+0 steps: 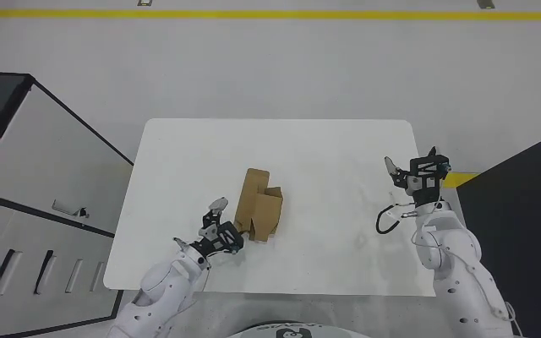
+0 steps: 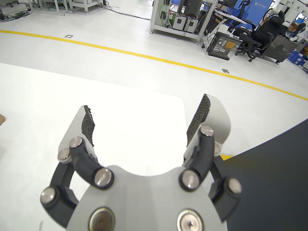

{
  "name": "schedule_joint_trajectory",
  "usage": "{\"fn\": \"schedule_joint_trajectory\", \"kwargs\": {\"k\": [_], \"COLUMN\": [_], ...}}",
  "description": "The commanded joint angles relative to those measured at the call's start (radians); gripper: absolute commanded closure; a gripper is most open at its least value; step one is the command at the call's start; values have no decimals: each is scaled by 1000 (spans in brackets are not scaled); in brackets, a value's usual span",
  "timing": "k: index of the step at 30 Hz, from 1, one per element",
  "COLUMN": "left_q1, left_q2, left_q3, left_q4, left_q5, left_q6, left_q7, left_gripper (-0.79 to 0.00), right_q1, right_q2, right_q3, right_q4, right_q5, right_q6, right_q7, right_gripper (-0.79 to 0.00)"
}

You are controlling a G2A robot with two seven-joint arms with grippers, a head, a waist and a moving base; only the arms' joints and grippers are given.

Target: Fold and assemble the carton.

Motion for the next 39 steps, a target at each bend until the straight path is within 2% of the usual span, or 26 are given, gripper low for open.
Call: {"fn": "schedule_joint_trajectory", "kwargs": {"k": [1, 8, 13, 24, 25, 27, 30, 32, 33, 35, 36, 39], "left_q1": [2, -1, -8, -42, -45, -51, -55, -58, -60, -62, -63, -67], "left_q2": [2, 2, 2, -5, -5, -6, -7, -7, -7, -7, -7, -7], "left_q3": [-1, 2, 33, 79, 80, 83, 89, 93, 95, 95, 95, 97], "left_q4": [-8, -4, 14, 62, 69, 83, 96, 102, 104, 108, 110, 118], "left_q5": [13, 14, 70, 61, 54, 58, 47, 47, 48, 43, 43, 40], "left_q6": [-9, -12, -21, 22, 23, 31, 39, 42, 44, 49, 52, 56], "left_q7": [2, -2, -15, -20, -14, -18, -12, -8, -5, -2, -1, 1], "left_gripper": [-785, -785, -785, -785, -763, -637, -628, -517, -486, -465, -419, -403], "right_q1": [0, 0, 0, 0, 0, 0, 0, 0, 0, 0, 0, 0], "right_q2": [0, 0, 0, 0, 0, 0, 0, 0, 0, 0, 0, 0], "right_q3": [0, 0, 0, 0, 0, 0, 0, 0, 0, 0, 0, 0], "right_q4": [0, 0, 0, 0, 0, 0, 0, 0, 0, 0, 0, 0], "right_q5": [0, 0, 0, 0, 0, 0, 0, 0, 0, 0, 0, 0], "right_q6": [0, 0, 0, 0, 0, 0, 0, 0, 0, 0, 0, 0], "right_q7": [0, 0, 0, 0, 0, 0, 0, 0, 0, 0, 0, 0], "right_gripper": [-785, -785, -785, -785, -785, -785, -785, -785, -785, -785, -785, -785]}}
